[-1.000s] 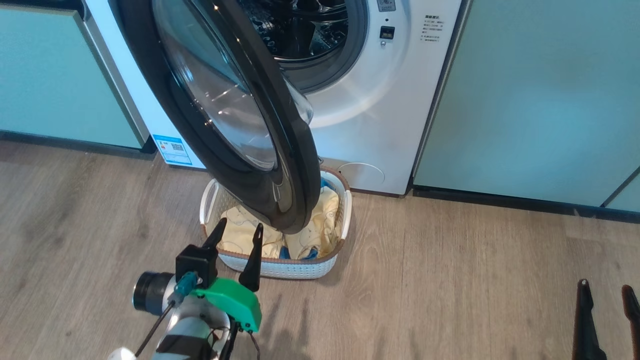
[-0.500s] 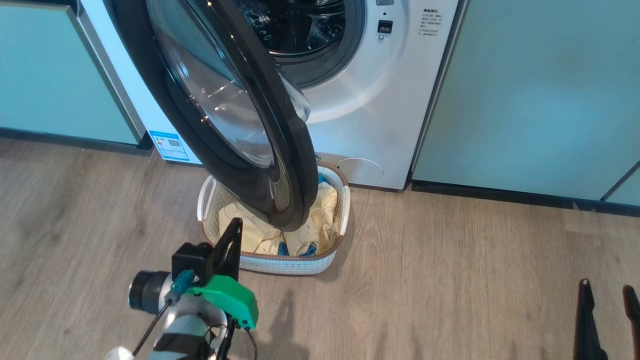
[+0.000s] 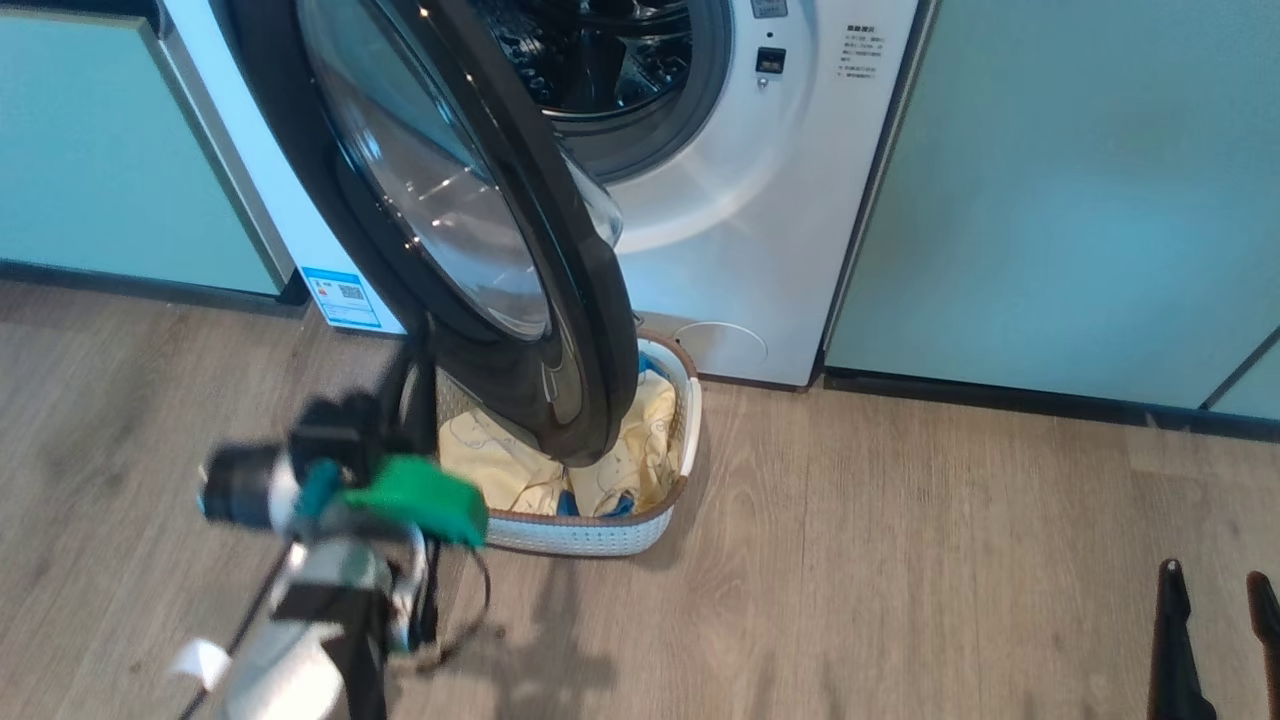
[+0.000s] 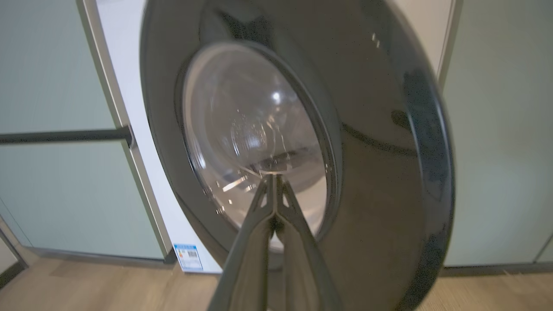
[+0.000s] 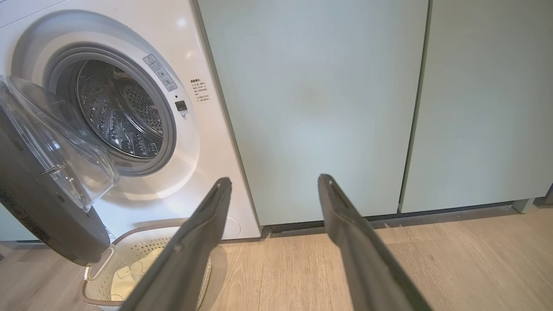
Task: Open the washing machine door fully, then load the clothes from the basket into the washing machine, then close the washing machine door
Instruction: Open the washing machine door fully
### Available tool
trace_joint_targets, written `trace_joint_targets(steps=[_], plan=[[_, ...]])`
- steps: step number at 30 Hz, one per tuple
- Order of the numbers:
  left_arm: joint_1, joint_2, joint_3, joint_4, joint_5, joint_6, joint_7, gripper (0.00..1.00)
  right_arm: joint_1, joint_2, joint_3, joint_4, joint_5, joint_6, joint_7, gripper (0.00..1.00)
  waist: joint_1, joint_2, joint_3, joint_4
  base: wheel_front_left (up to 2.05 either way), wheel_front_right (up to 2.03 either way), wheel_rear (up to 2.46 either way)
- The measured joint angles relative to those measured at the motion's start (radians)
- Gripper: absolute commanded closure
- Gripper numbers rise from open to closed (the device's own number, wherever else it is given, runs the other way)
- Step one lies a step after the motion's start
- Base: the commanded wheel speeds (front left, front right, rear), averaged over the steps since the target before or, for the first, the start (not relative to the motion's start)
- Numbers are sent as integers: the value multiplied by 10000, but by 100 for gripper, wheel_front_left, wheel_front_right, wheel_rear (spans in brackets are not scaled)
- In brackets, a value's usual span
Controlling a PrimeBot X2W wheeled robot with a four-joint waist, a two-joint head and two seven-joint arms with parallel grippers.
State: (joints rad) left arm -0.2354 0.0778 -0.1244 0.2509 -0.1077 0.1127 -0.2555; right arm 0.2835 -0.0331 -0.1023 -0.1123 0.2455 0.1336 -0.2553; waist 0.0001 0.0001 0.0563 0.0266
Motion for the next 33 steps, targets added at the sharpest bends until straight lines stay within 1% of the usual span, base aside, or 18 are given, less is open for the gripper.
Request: trace_joint_targets(steps=[4,9,12,17,18,19,24,29,33], plan=[[-622,125,232,-1034,188,150,-2,100,3,0,-2,4,12,0,0,0,0,0,-105,52,0,0,0],[-1586,151,107,-2343,454,222,-12,100,7,2,25,38,12,0,0,0,0,0,-244,105,0,0,0],[-2261,94,-282,-2905,477,184,-13,100,11,2,88,61,10,0,0,0,-1,0,-329,94,0,0,0],[-2981,-111,-1482,-3398,527,-274,123,100,32,4,171,69,10,0,0,0,-1,0,-398,-11,0,0,0],[-3045,-180,-1781,-3434,454,-401,198,100,43,4,188,73,10,0,0,0,-1,0,-407,-49,0,0,0],[-3065,-293,-2374,-3440,259,-560,483,100,104,4,215,79,10,0,0,0,-1,0,-415,-119,0,0,0],[-2991,-334,-3630,-3143,-633,-719,1185,100,199,4,293,109,8,0,0,0,-1,0,-378,-294,0,0,0],[-2645,-336,-4282,-2416,-1383,-692,1789,100,197,4,299,109,10,0,0,0,0,0,-266,-377,0,0,0],[-2533,-330,-4376,-1639,-1778,-562,2243,100,187,4,293,109,12,0,0,0,-1,0,-172,-372,0,0,0]])
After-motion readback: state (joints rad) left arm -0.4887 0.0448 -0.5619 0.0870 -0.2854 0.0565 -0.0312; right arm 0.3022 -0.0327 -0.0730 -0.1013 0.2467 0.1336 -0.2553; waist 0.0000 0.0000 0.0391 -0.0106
